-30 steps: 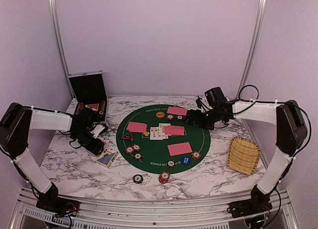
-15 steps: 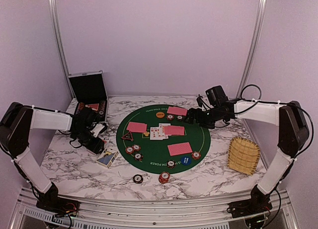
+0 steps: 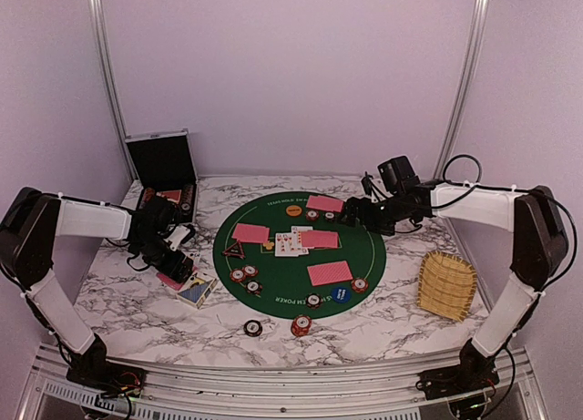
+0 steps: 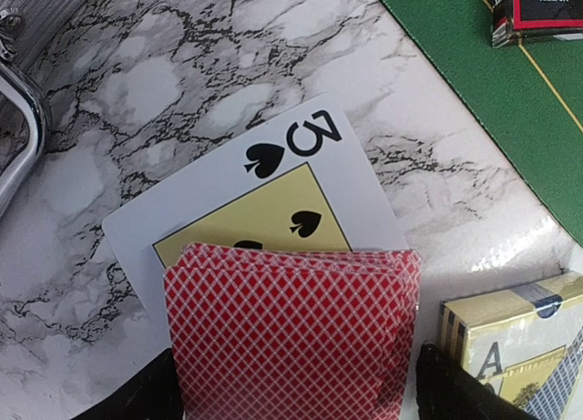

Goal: Distribute texas hold em gaming equipment

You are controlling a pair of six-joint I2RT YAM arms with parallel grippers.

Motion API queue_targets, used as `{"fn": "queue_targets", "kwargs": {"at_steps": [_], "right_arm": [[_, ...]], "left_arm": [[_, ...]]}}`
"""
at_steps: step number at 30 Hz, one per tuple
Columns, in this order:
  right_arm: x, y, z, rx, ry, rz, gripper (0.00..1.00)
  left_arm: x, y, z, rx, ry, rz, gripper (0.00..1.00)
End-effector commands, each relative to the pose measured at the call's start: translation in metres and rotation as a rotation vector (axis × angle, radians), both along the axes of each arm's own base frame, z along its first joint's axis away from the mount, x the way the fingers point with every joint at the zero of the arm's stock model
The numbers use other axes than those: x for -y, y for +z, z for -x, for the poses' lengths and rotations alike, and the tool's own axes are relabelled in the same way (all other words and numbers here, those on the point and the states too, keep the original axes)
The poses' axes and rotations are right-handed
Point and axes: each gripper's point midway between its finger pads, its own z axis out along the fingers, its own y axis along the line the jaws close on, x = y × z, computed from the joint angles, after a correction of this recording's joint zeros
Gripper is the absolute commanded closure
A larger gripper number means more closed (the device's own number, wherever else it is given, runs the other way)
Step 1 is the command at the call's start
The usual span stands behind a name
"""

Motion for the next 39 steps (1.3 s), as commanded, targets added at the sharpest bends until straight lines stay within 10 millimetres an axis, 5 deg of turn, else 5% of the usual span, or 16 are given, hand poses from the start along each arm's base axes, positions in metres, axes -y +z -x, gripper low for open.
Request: {"fn": "queue_targets", "kwargs": {"at_steps": [1, 13, 20, 27, 32, 39], "right_arm": [[-0.002, 0.024, -0.002, 0.046, -0.005, -0.013, 0.01], [-0.001, 0.033, -0.005, 0.066, -0.009, -0.005, 0.01], [0.004, 0.045, -0.01, 0.105, -0.025, 0.018, 0.01], [0.018, 0.062, -0.017, 0.162, -0.061, 0.05, 0.01], [0.05, 0.076, -0.026, 0.234, -0.153, 0.064, 0.01], [0.142, 0.104, -0.036, 0.384, -0.477, 0.201, 0.01]], "left_arm": [[-0.008, -0.009, 0.012, -0.047, 0.001, -0.031, 0.11], [-0.009, 0.003, 0.004, -0.027, 0.026, -0.011, 0.18], [-0.015, 0.036, -0.018, 0.062, 0.047, -0.018, 0.02], [-0.027, 0.082, -0.051, 0.17, 0.07, -0.022, 0.01], [-0.037, 0.13, -0.084, 0.286, 0.107, 0.024, 0.01], [-0.081, 0.205, -0.126, 0.617, 0.281, 0.212, 0.01]]}}
